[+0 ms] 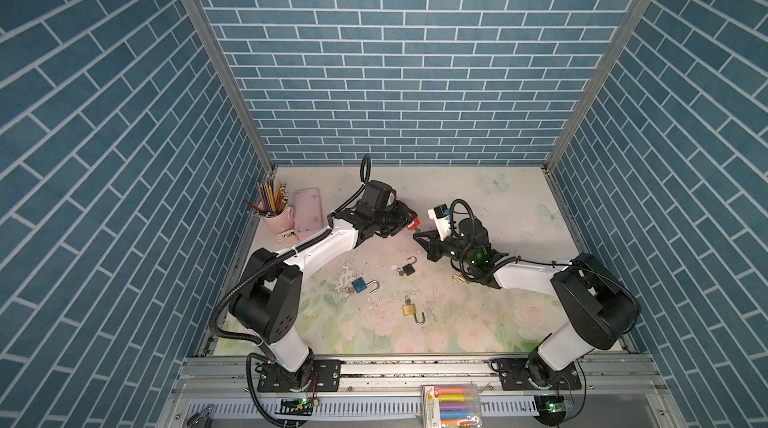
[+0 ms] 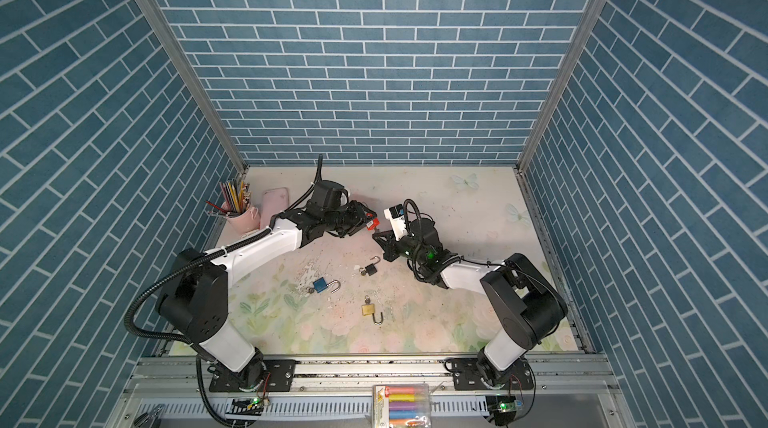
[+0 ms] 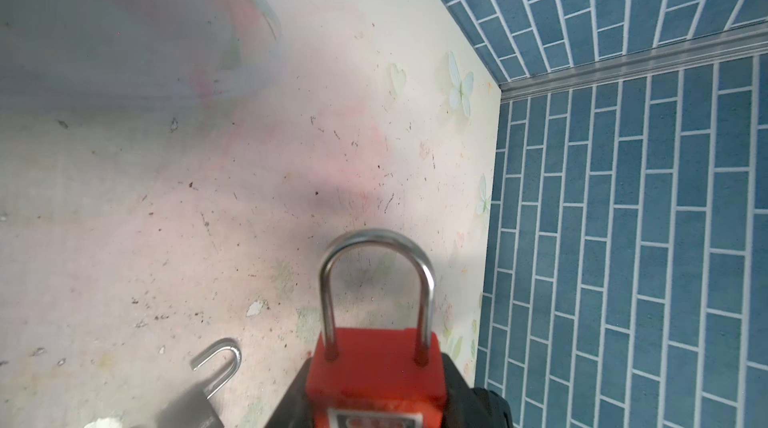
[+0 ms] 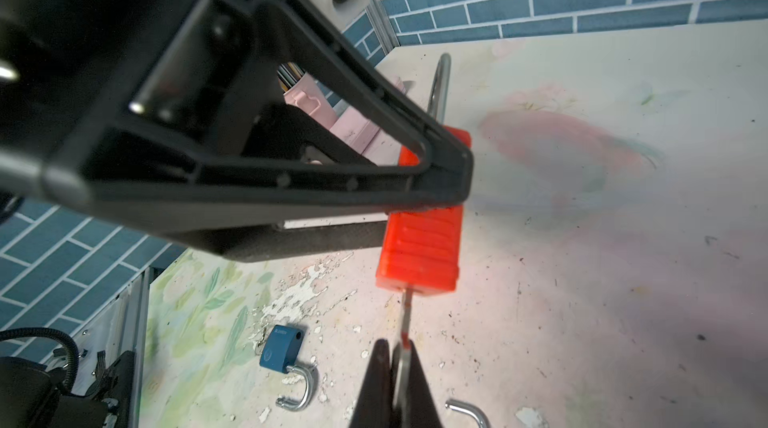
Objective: Lock with the key
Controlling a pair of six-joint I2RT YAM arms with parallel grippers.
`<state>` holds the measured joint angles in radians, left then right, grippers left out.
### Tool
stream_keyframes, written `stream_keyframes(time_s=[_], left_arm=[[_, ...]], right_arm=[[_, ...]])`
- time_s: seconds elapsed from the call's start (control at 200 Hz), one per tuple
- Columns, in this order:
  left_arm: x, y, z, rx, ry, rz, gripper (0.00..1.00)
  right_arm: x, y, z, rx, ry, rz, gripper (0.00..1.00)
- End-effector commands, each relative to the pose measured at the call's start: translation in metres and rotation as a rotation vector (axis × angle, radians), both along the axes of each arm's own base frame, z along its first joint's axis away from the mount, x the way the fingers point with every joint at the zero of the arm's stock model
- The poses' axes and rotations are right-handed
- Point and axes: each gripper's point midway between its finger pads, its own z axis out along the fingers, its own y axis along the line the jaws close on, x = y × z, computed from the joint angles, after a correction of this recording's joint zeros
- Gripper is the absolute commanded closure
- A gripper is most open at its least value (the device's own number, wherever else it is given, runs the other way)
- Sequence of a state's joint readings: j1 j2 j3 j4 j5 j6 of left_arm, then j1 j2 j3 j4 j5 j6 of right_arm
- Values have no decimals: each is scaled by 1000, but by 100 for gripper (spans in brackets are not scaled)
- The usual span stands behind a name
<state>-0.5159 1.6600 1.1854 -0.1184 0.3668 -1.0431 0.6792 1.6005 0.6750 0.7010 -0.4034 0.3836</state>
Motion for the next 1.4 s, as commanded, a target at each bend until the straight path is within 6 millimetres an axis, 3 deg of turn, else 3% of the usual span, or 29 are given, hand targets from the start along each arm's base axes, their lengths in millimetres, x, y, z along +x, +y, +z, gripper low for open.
stream_keyframes(time_s=[0.0,0.105,0.475,0.75,0.93,1.17,1.395], left_arm=[[90,162,23,240,-220,564,100],[90,175,25,235,-228,603,100],[92,167,30,35,-230,605,100],[91,183,34,5,-241,629,100],[91,163,44,-118,-264,558,100],[84,137,50,-144,-270,504,100],[88,140,49,-71,-279,491,100]], right_arm=[[-36,-12,-16,-62,-6,105,100],[-36,-16,-13,-71,-8,89,100],[-38,-8,-13,-50,24,125,100],[-41,-16,-16,-56,32,99,100],[-38,-11,-16,-33,55,100,100],[-31,-1,-15,3,78,105,100],[-28,-4,-13,2,81,77,100]])
